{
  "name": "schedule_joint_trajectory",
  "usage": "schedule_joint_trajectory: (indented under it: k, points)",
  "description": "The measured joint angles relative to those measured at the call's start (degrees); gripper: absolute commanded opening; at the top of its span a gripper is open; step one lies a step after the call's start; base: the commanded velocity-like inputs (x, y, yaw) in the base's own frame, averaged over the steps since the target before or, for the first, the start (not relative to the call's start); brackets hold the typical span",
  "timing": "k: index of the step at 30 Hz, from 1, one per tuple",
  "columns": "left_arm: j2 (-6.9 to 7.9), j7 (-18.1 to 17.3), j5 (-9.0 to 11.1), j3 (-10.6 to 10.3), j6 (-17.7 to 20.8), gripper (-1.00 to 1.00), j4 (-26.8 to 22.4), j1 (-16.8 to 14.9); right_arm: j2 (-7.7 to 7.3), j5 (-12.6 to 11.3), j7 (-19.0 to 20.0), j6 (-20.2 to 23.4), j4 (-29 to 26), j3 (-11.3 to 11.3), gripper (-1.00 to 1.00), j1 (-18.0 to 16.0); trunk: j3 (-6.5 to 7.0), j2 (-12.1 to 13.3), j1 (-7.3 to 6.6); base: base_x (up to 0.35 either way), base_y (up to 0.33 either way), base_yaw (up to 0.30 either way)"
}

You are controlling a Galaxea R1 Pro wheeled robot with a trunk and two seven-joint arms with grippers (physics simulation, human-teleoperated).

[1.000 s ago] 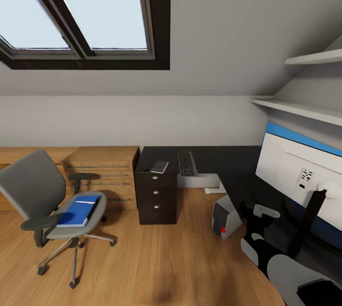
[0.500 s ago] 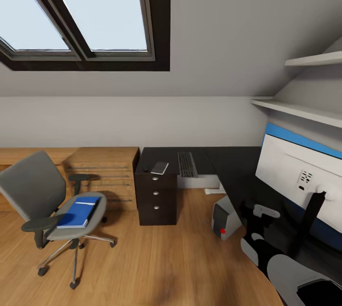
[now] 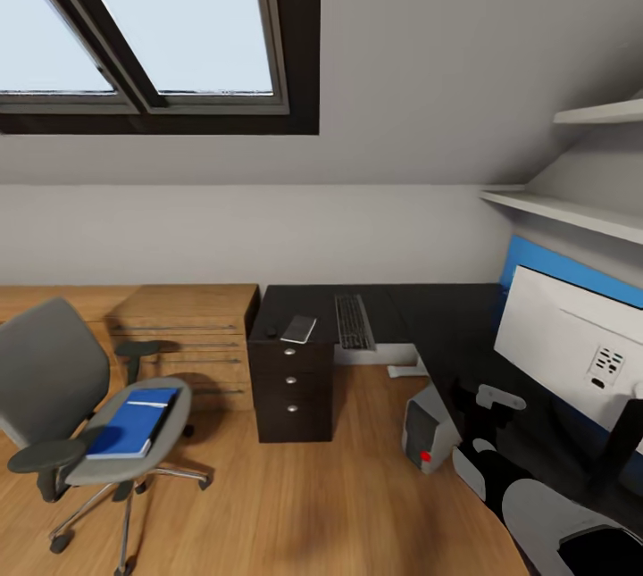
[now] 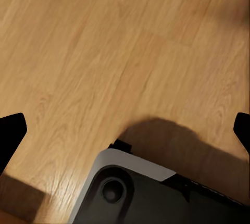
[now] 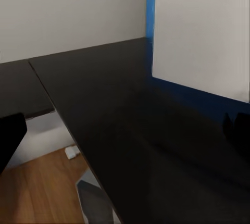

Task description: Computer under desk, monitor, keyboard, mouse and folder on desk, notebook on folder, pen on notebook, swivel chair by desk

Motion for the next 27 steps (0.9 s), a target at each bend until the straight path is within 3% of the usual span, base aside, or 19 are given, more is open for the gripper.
schedule_joint_trajectory:
  k: [27]
  points:
    - [-0.03, 0.0, 0.0, 0.0, -0.7, 1.00, 0.0, 0.0, 0.08, -0.2, -0.3, 0.0, -0.1, 0.1, 1.00, 0.0, 0.01, 0.0, 0.00, 0.333, 0.000, 0.000]
